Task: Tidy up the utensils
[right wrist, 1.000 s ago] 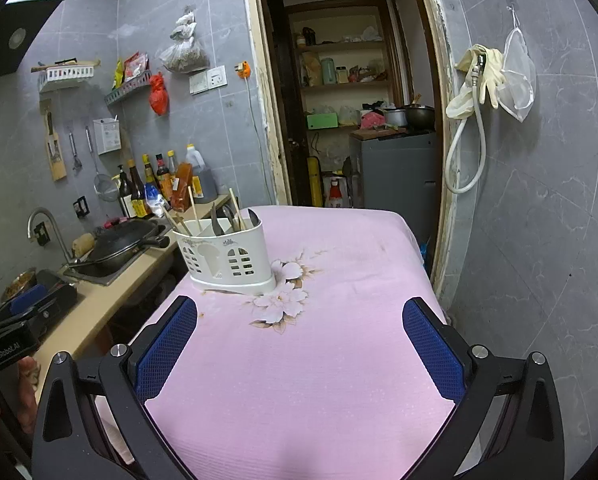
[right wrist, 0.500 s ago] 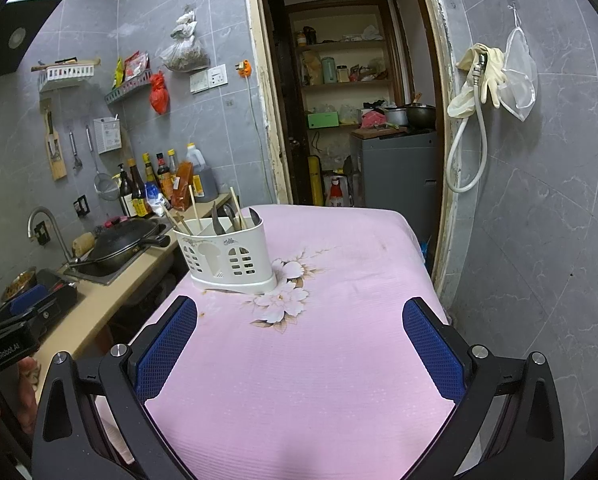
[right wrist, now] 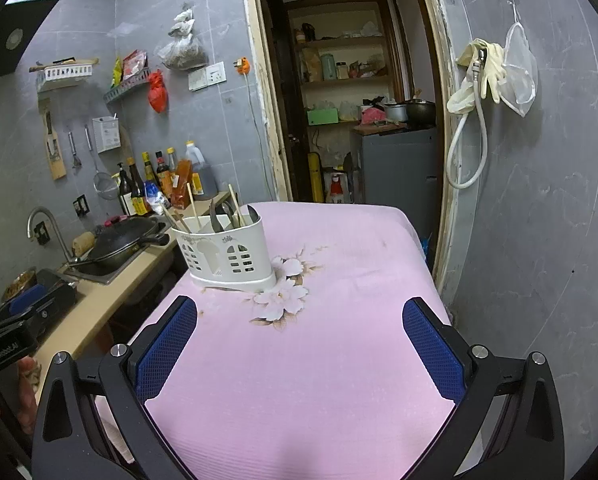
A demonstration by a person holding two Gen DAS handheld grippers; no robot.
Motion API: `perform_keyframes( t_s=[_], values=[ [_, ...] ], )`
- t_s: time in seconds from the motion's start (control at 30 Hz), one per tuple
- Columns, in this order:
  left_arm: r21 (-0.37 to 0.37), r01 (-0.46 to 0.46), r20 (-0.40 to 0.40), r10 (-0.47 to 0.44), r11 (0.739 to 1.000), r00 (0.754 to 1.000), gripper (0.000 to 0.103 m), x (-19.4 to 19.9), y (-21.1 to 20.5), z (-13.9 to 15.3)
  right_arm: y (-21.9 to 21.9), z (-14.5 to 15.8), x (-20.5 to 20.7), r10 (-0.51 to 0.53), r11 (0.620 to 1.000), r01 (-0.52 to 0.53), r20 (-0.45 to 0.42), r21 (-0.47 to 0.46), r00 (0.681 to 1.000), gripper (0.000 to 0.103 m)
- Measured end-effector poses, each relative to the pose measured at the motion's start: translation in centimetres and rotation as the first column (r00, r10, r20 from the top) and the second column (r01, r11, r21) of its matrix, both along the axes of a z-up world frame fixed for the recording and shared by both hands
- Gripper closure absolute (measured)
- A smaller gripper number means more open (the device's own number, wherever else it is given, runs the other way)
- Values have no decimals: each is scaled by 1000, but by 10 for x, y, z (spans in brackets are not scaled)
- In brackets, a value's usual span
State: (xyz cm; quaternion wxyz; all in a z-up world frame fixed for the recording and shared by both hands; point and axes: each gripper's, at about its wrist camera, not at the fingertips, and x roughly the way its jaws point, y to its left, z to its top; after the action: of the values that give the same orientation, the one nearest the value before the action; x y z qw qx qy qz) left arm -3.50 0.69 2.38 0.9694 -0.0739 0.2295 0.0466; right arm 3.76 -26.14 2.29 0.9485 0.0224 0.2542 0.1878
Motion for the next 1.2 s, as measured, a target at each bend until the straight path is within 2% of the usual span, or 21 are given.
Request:
perform_keyframes(
  t_s=[0.4, 0.53, 1.2],
  values=[
    [9, -4, -5, 4, 1000, 1000, 6, 1, 3, -6, -1, -3, 4, -1, 1000, 1, -10, 4, 1000, 0],
    [38, -35, -5, 35, 999, 999, 6, 3, 0, -9, -1, -3, 3, 1, 1000, -1, -7, 7, 1000, 0],
    [43, -31, -31, 32, 999, 999, 6, 16, -8, -14, -1, -4, 9, 2, 1000, -2, -27, 15, 1000, 0]
  ],
)
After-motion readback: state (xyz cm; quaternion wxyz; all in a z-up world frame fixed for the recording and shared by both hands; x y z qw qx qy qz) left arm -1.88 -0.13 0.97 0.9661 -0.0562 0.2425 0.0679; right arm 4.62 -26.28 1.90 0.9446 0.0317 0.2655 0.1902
